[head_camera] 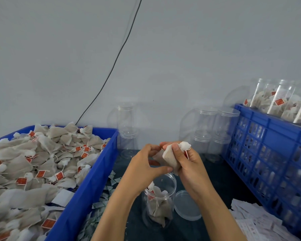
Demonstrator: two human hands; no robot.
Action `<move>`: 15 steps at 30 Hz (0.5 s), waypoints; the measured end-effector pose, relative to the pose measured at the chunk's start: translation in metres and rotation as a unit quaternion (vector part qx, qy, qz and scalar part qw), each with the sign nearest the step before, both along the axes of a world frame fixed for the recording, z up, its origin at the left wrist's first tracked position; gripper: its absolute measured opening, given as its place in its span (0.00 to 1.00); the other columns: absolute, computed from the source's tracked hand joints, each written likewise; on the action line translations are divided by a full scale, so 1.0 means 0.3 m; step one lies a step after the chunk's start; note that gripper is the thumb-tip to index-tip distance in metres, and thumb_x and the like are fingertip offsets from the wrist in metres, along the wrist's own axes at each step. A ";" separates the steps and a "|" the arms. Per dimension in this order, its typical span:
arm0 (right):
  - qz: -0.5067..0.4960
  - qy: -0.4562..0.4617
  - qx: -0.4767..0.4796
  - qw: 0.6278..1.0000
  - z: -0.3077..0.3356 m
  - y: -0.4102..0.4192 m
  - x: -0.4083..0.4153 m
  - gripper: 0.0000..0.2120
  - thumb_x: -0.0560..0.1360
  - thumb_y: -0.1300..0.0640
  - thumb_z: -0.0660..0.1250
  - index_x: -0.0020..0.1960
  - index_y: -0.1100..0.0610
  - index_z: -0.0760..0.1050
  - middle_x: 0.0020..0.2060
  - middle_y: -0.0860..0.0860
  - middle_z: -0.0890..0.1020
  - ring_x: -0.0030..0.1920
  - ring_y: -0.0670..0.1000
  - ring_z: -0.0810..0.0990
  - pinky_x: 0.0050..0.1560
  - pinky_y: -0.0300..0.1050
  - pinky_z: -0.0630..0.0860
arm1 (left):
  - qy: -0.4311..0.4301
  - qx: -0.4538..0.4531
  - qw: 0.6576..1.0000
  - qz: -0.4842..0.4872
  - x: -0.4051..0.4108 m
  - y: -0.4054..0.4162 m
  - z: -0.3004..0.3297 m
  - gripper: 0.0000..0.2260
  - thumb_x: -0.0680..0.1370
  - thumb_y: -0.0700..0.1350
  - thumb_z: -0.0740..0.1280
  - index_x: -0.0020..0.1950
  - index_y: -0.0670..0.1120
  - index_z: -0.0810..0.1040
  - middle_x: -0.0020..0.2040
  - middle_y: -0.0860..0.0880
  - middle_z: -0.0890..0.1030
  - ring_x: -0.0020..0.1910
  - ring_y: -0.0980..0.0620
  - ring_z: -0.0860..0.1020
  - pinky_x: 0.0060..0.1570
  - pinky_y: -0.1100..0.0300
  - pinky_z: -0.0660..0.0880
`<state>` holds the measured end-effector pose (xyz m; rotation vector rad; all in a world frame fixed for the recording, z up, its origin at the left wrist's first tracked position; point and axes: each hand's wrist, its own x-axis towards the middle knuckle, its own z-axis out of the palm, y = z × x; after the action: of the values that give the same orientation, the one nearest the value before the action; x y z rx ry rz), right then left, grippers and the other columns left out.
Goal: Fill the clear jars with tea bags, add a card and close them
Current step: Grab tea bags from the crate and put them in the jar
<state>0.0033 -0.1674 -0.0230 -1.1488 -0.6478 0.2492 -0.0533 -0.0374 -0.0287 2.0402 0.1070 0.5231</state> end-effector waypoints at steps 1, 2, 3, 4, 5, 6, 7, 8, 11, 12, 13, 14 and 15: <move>0.016 0.010 0.010 1.000 -0.001 0.008 -0.006 0.15 0.73 0.50 0.64 0.50 0.61 0.80 0.52 0.53 0.84 0.53 0.54 0.84 0.47 0.45 0.81 | -0.010 0.007 1.000 0.010 0.002 0.000 -0.003 0.21 0.67 0.49 0.78 0.54 0.61 0.72 0.50 0.62 0.79 0.45 0.70 0.78 0.42 0.73 0.74; 0.027 0.015 0.013 0.999 -0.002 0.014 -0.010 0.15 0.73 0.50 0.64 0.50 0.61 0.79 0.54 0.52 0.84 0.54 0.54 0.83 0.48 0.46 0.81 | -0.020 0.029 0.999 0.028 0.003 0.000 -0.006 0.20 0.68 0.49 0.78 0.51 0.63 0.72 0.47 0.63 0.79 0.43 0.71 0.78 0.42 0.73 0.74; 0.035 0.017 0.010 0.999 -0.002 0.018 -0.013 0.14 0.73 0.50 0.64 0.49 0.60 0.79 0.56 0.52 0.83 0.55 0.54 0.83 0.48 0.46 0.81 | -0.026 0.056 0.997 0.047 0.001 0.001 -0.005 0.17 0.68 0.50 0.78 0.48 0.64 0.73 0.45 0.63 0.80 0.42 0.69 0.79 0.42 0.73 0.74; 0.039 0.019 0.009 0.999 -0.003 0.019 -0.012 0.14 0.72 0.50 0.64 0.48 0.60 0.79 0.56 0.51 0.83 0.55 0.53 0.83 0.48 0.46 0.81 | -0.025 0.083 0.994 0.063 -0.001 0.003 -0.003 0.15 0.69 0.50 0.77 0.45 0.64 0.73 0.43 0.63 0.80 0.42 0.66 0.79 0.43 0.71 0.75; 0.044 0.024 0.011 0.999 -0.002 0.018 -0.010 0.13 0.72 0.50 0.64 0.47 0.59 0.79 0.56 0.51 0.83 0.55 0.52 0.83 0.49 0.47 0.81 | -0.016 0.109 0.991 0.073 -0.005 0.006 0.000 0.13 0.69 0.51 0.77 0.43 0.63 0.74 0.41 0.61 0.80 0.42 0.63 0.79 0.44 0.70 0.75; 0.048 0.031 0.021 0.998 0.000 0.014 -0.006 0.12 0.72 0.51 0.64 0.46 0.59 0.79 0.56 0.52 0.83 0.54 0.51 0.83 0.49 0.45 0.81 | 0.001 0.138 0.987 0.081 -0.012 0.008 0.005 0.11 0.70 0.52 0.76 0.42 0.61 0.74 0.40 0.61 0.80 0.41 0.62 0.78 0.43 0.68 0.74; 0.047 0.035 0.033 0.998 0.003 0.008 -0.002 0.12 0.72 0.51 0.63 0.46 0.59 0.78 0.55 0.52 0.84 0.53 0.49 0.83 0.49 0.43 0.80 | 0.021 0.170 0.981 0.088 -0.019 0.008 0.012 0.10 0.70 0.54 0.76 0.41 0.60 0.75 0.39 0.61 0.79 0.41 0.62 0.77 0.42 0.67 0.73; 0.037 0.033 0.038 0.998 0.006 0.001 0.004 0.12 0.72 0.52 0.63 0.46 0.60 0.78 0.55 0.52 0.83 0.53 0.47 0.83 0.49 0.41 0.79 | 0.040 0.204 0.974 0.093 -0.026 0.008 0.017 0.08 0.70 0.55 0.75 0.42 0.60 0.76 0.39 0.60 0.79 0.41 0.62 0.76 0.43 0.66 0.71; -0.029 -0.004 0.002 1.000 0.009 -0.025 0.024 0.11 0.73 0.49 0.63 0.44 0.53 0.81 0.52 0.48 0.84 0.52 0.42 0.82 0.52 0.40 0.76 | 0.092 0.303 0.943 0.105 -0.030 -0.003 0.017 0.10 0.74 0.61 0.68 0.46 0.56 0.79 0.43 0.59 0.79 0.49 0.57 0.76 0.55 0.58 0.64; -0.052 -0.017 -0.020 0.998 0.009 -0.032 0.028 0.10 0.75 0.49 0.63 0.42 0.49 0.82 0.49 0.46 0.85 0.49 0.41 0.81 0.50 0.38 0.76 | 0.113 0.323 0.934 0.107 -0.030 -0.010 0.013 0.13 0.75 0.63 0.65 0.44 0.55 0.80 0.43 0.58 0.78 0.51 0.55 0.75 0.57 0.56 0.61; -0.076 -0.030 -0.044 0.996 0.010 -0.039 0.031 0.12 0.77 0.50 0.63 0.40 0.47 0.83 0.45 0.44 0.85 0.45 0.39 0.81 0.46 0.35 0.75 | 0.127 0.330 0.929 0.109 -0.029 -0.015 0.009 0.16 0.77 0.63 0.62 0.44 0.53 0.81 0.43 0.57 0.78 0.52 0.54 0.75 0.58 0.55 0.59; -0.101 -0.043 -0.071 0.991 0.010 -0.044 0.035 0.13 0.78 0.51 0.63 0.38 0.46 0.83 0.41 0.43 0.84 0.41 0.37 0.80 0.42 0.31 0.74 | 0.129 0.327 0.929 0.114 -0.026 -0.016 0.005 0.17 0.78 0.62 0.61 0.43 0.52 0.82 0.43 0.56 0.79 0.53 0.54 0.74 0.60 0.55 0.59; -0.126 -0.057 -0.097 0.986 0.008 -0.046 0.040 0.14 0.79 0.52 0.63 0.37 0.46 0.83 0.38 0.41 0.84 0.39 0.35 0.79 0.38 0.28 0.73 | 0.118 0.322 0.931 0.121 -0.024 -0.014 0.003 0.17 0.79 0.60 0.59 0.43 0.53 0.83 0.44 0.56 0.79 0.53 0.54 0.74 0.61 0.54 0.60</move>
<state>0.0154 -0.1812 -0.0207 -1.4274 -0.5799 0.0310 -0.0606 -0.0416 -0.0277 2.7549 0.3774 0.5014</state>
